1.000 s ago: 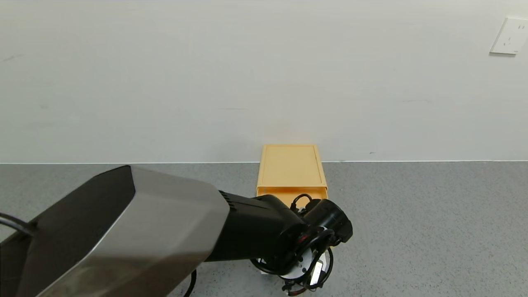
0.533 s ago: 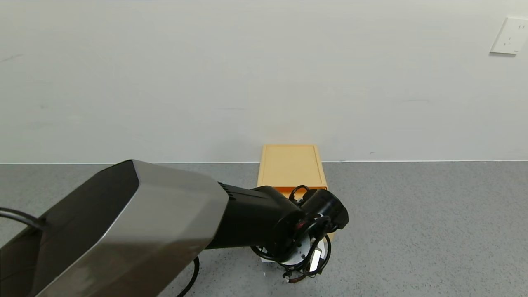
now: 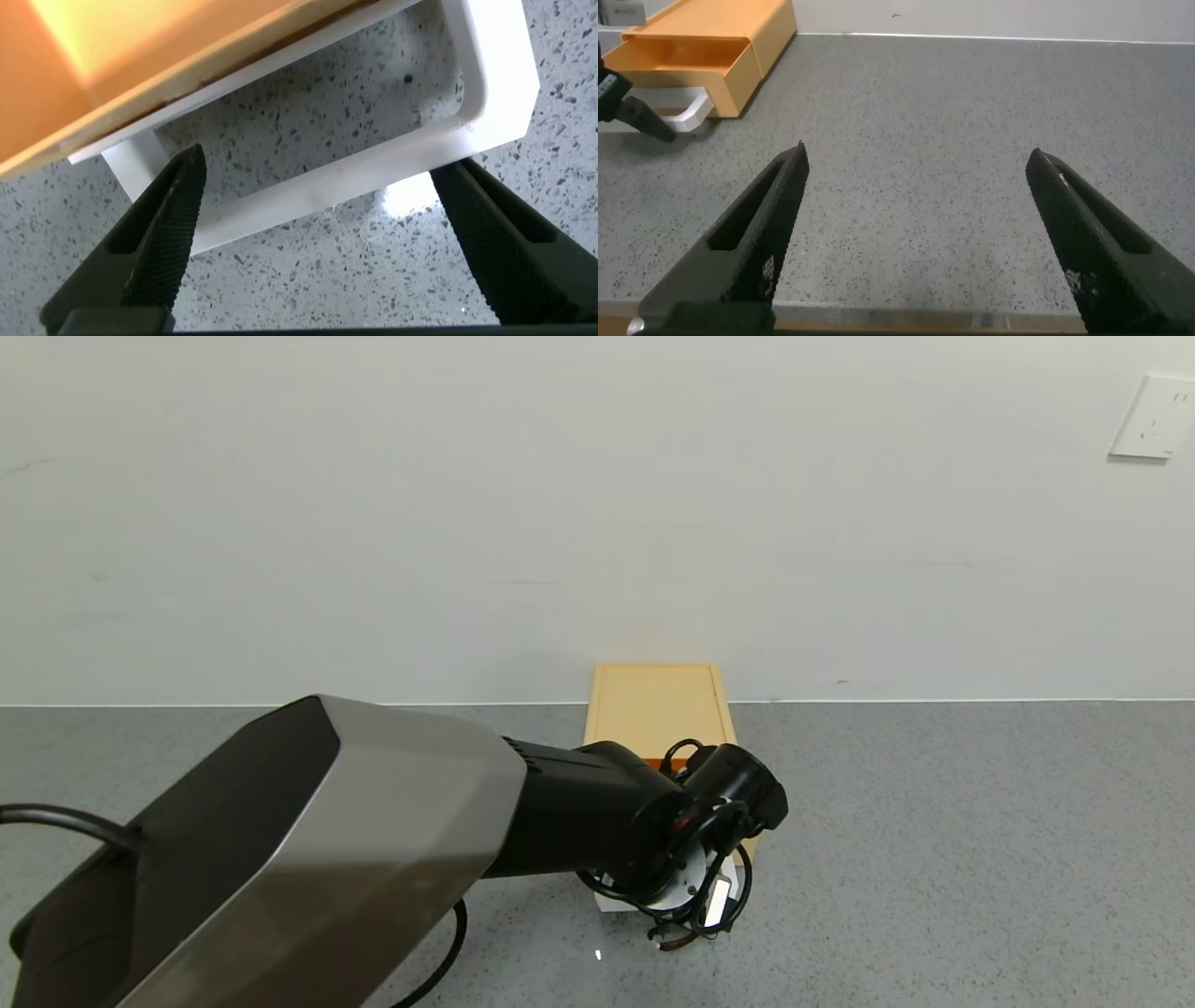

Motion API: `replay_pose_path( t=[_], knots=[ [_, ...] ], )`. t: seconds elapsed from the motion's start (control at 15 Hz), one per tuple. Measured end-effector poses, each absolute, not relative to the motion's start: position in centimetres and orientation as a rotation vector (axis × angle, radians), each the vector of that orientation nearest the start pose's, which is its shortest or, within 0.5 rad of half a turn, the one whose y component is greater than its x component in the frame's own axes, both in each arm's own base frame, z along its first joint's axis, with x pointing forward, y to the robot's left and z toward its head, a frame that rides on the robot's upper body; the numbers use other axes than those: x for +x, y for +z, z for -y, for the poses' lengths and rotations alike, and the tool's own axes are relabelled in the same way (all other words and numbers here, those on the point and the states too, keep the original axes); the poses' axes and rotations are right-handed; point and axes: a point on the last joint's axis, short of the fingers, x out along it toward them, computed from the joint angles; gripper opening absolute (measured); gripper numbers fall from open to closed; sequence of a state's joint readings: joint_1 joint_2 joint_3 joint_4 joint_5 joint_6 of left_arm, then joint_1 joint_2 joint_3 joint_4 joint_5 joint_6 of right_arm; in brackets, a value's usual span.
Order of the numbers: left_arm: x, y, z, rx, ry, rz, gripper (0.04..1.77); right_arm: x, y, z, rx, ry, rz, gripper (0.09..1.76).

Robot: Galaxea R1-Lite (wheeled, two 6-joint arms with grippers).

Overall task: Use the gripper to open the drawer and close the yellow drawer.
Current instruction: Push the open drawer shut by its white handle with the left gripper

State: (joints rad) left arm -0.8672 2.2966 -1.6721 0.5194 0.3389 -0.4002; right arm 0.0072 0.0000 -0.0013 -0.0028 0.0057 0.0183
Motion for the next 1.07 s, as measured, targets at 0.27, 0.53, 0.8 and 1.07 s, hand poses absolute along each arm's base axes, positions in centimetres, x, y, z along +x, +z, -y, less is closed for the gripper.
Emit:
replay_pose_path(
  t=[0.27,0.53,0.8,1.07],
  knots=[
    [29.4,9.2,32.0,0.280,-0.257,-0.992,1.72,-2.3,7.6,0.0,0.018,0.013,0.003,1.71],
    [30.2,9.2,32.0,0.292,-0.262,-0.979,1.72,-2.3,7.6,0.0,0.018,0.013,0.004,1.71],
    [31.1,9.2,32.0,0.310,-0.262,-0.958,1.72,-2.3,7.6,0.0,0.018,0.013,0.004,1.71],
    [31.9,9.3,32.0,0.328,-0.268,-0.940,1.72,-2.3,7.6,0.0,0.018,0.013,0.004,1.71]
  ],
)
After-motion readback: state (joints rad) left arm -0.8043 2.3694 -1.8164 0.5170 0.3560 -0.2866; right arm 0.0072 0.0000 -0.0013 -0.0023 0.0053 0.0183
